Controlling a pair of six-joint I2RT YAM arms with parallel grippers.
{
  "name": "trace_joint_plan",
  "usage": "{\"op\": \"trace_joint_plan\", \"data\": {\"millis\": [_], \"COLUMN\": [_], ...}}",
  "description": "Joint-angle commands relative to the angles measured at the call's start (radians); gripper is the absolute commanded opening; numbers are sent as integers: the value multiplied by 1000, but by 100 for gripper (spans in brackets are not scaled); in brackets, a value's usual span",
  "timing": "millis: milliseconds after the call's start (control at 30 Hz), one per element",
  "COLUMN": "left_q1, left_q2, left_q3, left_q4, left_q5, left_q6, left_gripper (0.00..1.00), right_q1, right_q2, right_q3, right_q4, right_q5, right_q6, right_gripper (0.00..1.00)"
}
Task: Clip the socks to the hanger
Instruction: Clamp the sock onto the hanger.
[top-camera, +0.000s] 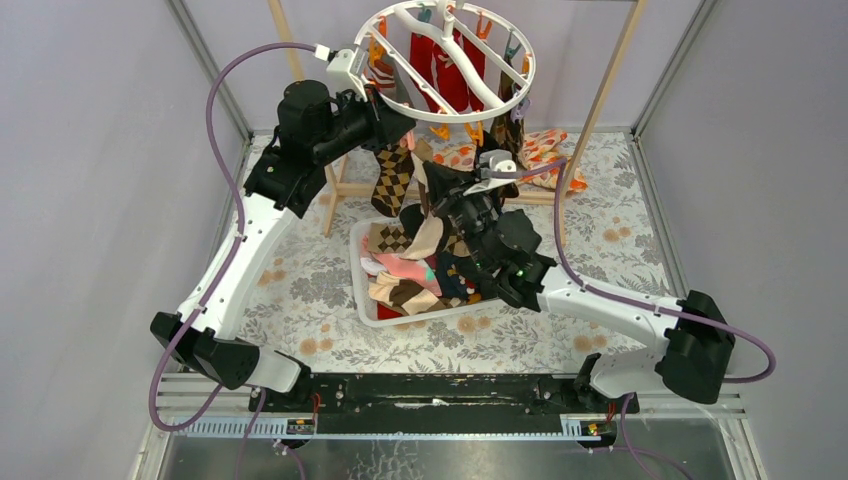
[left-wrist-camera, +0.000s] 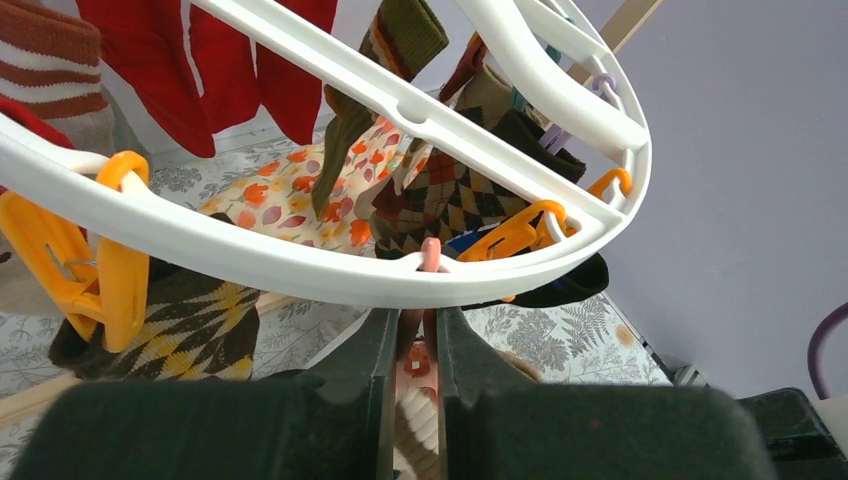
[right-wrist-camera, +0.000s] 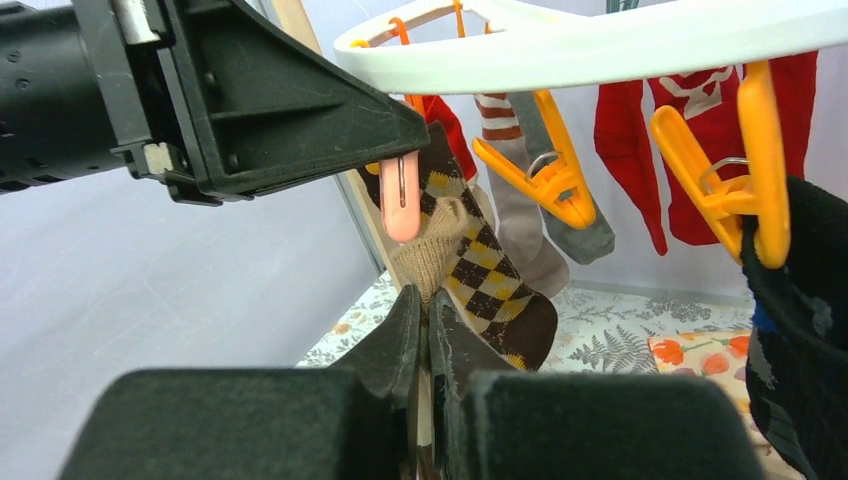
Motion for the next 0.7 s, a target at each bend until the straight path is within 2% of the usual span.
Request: {"op": "trace_joint_plan", "data": {"millis": [0,200,367,667], "left_q1": [-7,-5,1,15], "left_q2": [-12,-7,-4,29], "left_q3": [32,51,50,54], "left_q4": [-28,21,87,204], "left_q5": [53,233,320,548], "left_q6": [8,-41,-103,-233], "left_gripper": [0,0,0,0], "right_q1": [-9,-149,-223,-348], "right_q2": [-87,-146,-135,-59], "right_q3": [-25,-84,-115,-139], "right_q4": [32,-11,33,278], "right_q5": [-102,-520,-770,-960], "right_q6": [41,341,473,765], "right_gripper": [0,0,0,0]}}
